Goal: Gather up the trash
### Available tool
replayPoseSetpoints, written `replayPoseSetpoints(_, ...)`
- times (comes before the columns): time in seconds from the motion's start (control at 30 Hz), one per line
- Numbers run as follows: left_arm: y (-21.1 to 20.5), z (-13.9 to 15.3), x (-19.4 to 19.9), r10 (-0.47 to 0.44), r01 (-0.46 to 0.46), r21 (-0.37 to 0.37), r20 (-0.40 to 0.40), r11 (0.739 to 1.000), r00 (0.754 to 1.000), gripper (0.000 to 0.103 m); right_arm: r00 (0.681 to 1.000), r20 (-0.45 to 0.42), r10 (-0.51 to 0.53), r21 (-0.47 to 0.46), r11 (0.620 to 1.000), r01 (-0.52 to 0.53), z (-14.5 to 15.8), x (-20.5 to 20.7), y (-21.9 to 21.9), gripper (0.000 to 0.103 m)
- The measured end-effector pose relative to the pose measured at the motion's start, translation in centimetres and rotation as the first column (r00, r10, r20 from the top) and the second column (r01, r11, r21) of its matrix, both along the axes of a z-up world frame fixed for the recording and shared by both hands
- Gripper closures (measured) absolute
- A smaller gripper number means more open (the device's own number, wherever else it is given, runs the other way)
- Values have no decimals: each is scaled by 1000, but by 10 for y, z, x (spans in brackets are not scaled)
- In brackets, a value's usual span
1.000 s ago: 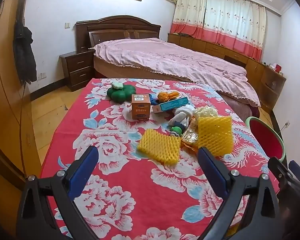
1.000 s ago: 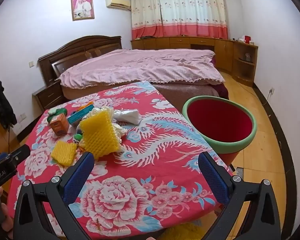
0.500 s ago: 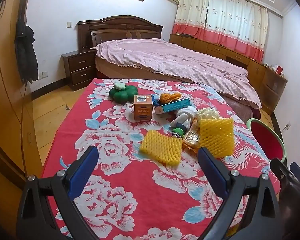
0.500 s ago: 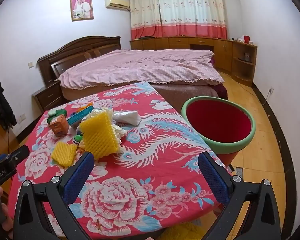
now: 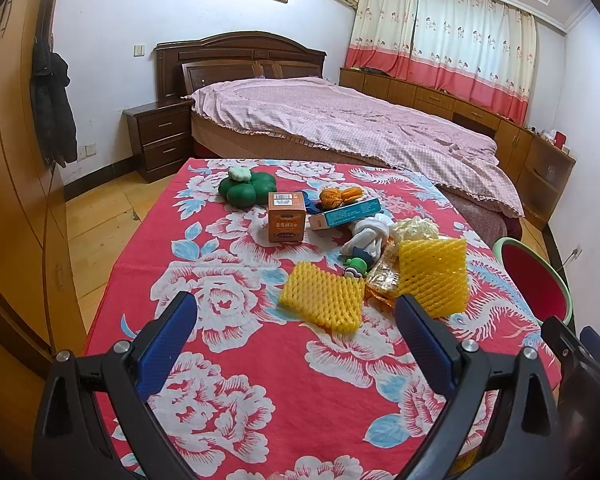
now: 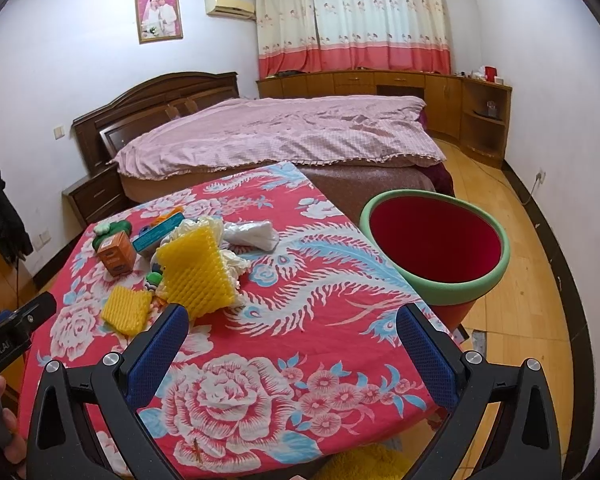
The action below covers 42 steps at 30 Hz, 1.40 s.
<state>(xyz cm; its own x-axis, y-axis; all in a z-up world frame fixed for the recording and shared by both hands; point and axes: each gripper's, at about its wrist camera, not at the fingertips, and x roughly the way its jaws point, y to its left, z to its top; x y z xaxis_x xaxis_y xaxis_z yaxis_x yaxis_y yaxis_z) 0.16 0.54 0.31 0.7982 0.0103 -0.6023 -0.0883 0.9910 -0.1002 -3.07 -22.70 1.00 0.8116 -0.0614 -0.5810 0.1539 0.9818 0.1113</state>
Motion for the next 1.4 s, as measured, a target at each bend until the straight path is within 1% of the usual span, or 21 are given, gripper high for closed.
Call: replayPoseSetpoints(1.4, 2, -1, -1, 4, -4, 2, -4, 1000, 1000, 4, 1000, -16, -1, 6, 1000, 1, -7, 0, 2, 0)
